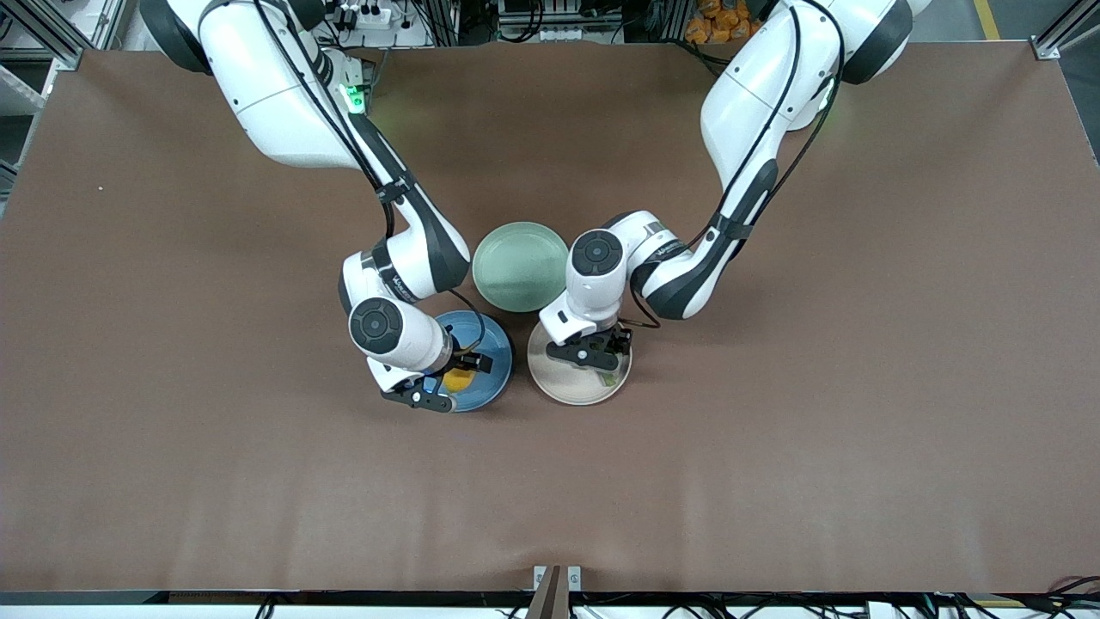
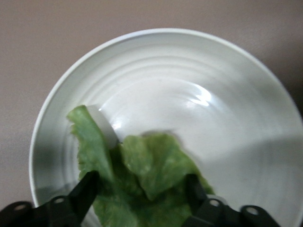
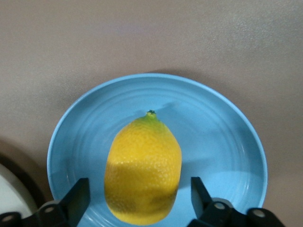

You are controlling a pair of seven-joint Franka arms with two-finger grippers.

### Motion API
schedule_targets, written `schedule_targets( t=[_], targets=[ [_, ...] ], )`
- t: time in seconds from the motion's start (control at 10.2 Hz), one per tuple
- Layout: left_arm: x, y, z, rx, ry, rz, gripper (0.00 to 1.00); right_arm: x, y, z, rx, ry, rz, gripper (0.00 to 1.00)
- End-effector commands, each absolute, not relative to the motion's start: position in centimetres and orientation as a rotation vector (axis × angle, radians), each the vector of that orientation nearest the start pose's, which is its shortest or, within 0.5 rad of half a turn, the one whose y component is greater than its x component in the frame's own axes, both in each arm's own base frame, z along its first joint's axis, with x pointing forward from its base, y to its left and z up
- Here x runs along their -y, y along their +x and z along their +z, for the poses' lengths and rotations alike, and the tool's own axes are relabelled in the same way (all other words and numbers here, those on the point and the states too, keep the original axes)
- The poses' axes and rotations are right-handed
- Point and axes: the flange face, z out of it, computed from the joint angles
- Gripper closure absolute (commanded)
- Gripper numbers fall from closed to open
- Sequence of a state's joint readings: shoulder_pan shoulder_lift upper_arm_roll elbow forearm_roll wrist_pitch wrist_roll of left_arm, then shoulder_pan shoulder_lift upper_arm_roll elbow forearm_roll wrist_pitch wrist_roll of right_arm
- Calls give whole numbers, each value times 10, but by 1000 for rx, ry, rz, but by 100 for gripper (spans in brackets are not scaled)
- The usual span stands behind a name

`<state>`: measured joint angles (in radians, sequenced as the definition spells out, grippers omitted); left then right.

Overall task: Pick lemon and lettuce from blue and beige plates
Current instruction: 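Lower the left gripper onto the lettuce while the right gripper reaches the lemon, then close the left gripper on lettuce while the right gripper grasps the lemon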

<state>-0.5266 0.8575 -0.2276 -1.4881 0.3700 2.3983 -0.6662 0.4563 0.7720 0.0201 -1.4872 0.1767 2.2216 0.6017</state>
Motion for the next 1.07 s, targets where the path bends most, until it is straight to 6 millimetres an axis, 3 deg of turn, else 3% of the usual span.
schedule_targets(
  t=[0.0,0.2,0.29,0.39,0.49,0.59,0.78,0.88,0.98],
  targets=[
    [468,552,186,-437,-3069,-225,100,-327,642,218,-412,-2974,142,63],
    [469,552,192,-430,-3071,-234,100,-317,652,237,-417,-2961,127,86],
    [467,554,193,-422,-3067,-228,100,-308,654,248,-420,-2968,168,88],
    [466,558,208,-402,-3077,-246,100,-290,661,266,-405,-2973,205,95],
    [462,562,243,-349,-3075,-265,100,-272,666,288,-330,-2978,221,100],
    [449,569,287,-277,-3069,-249,100,-242,672,315,-225,-2981,198,100],
    [398,594,362,-68,-3118,-209,100,-152,683,337,-19,-2969,267,100],
    [378,600,386,-5,-3125,-189,100,-116,685,338,73,-2963,289,100],
    [358,604,407,22,-3108,-176,100,-74,686,327,122,-2965,310,100]
  ],
)
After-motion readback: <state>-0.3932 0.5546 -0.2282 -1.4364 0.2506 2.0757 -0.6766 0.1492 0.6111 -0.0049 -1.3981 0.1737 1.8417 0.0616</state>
